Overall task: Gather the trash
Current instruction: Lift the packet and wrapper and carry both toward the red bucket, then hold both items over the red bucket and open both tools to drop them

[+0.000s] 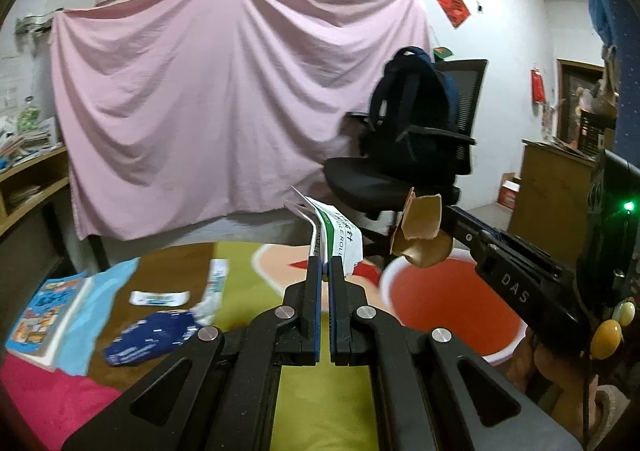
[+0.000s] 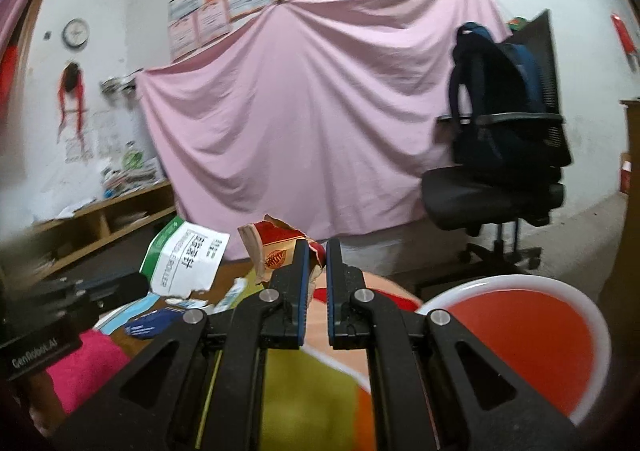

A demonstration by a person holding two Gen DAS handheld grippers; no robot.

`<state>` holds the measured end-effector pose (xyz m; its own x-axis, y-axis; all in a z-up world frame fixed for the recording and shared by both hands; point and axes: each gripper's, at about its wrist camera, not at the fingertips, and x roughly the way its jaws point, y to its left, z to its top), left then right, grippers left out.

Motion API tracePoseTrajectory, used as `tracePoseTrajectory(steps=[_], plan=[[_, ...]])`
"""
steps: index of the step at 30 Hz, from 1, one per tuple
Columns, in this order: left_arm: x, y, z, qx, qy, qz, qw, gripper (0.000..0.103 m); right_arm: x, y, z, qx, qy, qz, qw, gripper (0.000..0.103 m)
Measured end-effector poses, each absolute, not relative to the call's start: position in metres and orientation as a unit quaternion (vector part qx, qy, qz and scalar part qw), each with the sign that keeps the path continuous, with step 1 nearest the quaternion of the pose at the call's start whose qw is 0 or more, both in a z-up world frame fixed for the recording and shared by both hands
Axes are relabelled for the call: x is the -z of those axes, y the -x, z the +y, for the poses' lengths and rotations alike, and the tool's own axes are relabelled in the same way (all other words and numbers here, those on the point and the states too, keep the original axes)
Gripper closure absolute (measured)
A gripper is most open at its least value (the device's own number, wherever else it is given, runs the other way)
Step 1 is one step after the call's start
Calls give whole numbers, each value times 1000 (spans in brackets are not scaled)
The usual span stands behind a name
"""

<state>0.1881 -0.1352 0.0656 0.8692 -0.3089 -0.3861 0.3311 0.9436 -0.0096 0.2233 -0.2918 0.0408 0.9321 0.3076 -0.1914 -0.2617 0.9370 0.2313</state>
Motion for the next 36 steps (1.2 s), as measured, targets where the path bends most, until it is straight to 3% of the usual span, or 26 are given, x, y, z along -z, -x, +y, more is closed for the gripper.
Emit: tracePoseTrajectory(steps=[13, 36], plan=[[-49, -214, -229, 238, -29, 233, 942, 102, -27, -223, -383, -50, -145, 164, 974, 67], [-18, -245, -249, 269, -9, 313, 911, 102, 1, -241, -415, -18, -178, 244, 953, 63]])
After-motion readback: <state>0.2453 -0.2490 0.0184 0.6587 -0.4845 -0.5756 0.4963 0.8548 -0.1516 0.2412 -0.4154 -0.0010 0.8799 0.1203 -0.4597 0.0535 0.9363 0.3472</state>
